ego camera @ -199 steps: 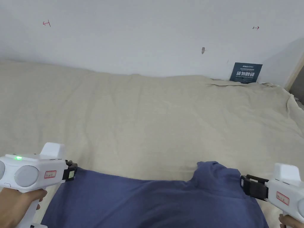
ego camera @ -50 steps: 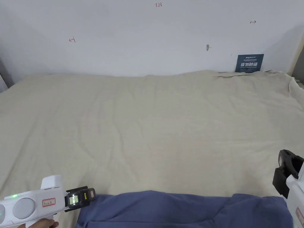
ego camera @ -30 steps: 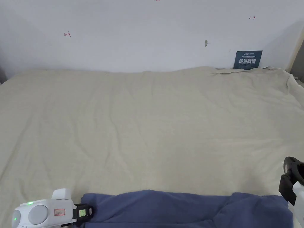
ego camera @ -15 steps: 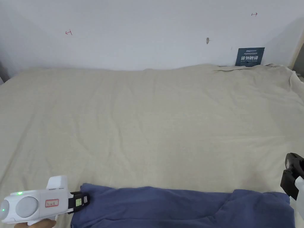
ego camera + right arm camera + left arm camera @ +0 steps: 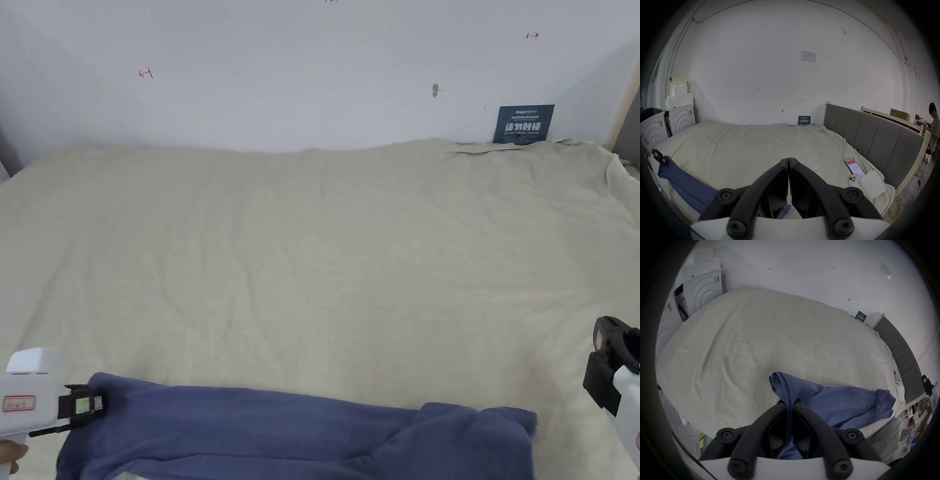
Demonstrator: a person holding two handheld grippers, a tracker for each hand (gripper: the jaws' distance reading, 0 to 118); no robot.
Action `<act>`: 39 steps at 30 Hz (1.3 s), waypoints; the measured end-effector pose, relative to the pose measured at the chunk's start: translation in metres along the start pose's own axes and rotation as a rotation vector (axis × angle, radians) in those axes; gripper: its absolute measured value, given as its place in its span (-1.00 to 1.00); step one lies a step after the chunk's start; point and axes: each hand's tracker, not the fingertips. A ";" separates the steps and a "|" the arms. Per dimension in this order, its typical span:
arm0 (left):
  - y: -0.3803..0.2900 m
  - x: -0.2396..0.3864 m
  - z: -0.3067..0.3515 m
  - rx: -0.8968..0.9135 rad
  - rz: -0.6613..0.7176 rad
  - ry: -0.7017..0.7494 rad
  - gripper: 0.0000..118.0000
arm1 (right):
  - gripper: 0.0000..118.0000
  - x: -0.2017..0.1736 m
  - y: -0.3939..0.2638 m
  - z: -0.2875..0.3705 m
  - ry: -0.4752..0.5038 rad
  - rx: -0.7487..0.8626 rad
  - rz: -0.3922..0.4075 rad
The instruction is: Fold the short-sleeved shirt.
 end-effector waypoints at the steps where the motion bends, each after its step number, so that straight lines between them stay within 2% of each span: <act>1: 0.001 0.001 0.003 -0.005 0.011 0.005 -0.98 | -0.99 0.000 0.000 0.000 0.002 0.000 0.002; 5: 0.002 0.030 0.007 -0.012 0.019 -0.024 -0.98 | -0.99 0.000 0.000 0.001 0.009 0.003 -0.002; 13: 0.000 0.134 -0.017 -0.101 -0.158 -0.188 -0.98 | -0.99 0.002 -0.002 0.007 0.007 0.011 -0.005; 21: -0.020 0.222 -0.066 -0.194 -0.234 -0.297 -0.98 | -0.99 0.006 -0.004 0.017 -0.003 0.013 -0.009; 28: -0.046 0.268 -0.110 -0.261 -0.236 -0.321 -0.97 | -0.99 0.012 -0.006 0.023 -0.016 0.011 -0.004; 32: -0.060 0.279 -0.127 -0.296 -0.237 -0.287 -0.95 | -0.99 0.017 -0.009 0.026 -0.025 0.005 -0.007; 34: -0.063 0.280 -0.130 -0.296 -0.227 -0.271 -0.79 | -0.99 0.018 -0.009 0.027 -0.029 0.004 -0.010; 35: -0.063 0.280 -0.130 -0.294 -0.229 -0.269 -0.64 | -0.99 0.020 -0.010 0.027 -0.031 0.002 -0.011; 36: -0.062 0.281 -0.129 -0.294 -0.236 -0.271 -0.26 | -0.99 0.020 -0.010 0.028 -0.032 0.001 -0.011; 37: -0.063 0.283 -0.126 -0.291 -0.248 -0.274 0.03 | -0.99 0.020 -0.010 0.028 -0.034 0.001 -0.011; 38: -0.063 0.284 -0.123 -0.279 -0.267 -0.276 0.18 | -0.99 0.021 -0.010 0.028 -0.035 0.001 -0.012; 39: -0.063 0.285 -0.121 -0.261 -0.284 -0.271 0.18 | -0.99 0.021 -0.010 0.028 -0.034 0.001 -0.013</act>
